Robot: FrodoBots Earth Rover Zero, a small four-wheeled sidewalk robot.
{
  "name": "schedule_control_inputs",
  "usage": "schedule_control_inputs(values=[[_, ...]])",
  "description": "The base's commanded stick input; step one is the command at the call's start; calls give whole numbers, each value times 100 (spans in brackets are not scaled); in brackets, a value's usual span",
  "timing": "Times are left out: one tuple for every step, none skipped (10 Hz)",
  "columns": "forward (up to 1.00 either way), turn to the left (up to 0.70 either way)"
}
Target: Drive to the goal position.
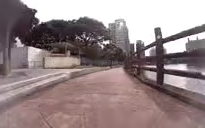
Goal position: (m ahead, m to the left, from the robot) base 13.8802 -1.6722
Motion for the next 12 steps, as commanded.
schedule_control_inputs(values=[[100,0],[100,0],[100,0],[100,0],[100,0],[100,0],[100,0],[100,0],[100,-39],[100,-28],[100,0],[100,0]])
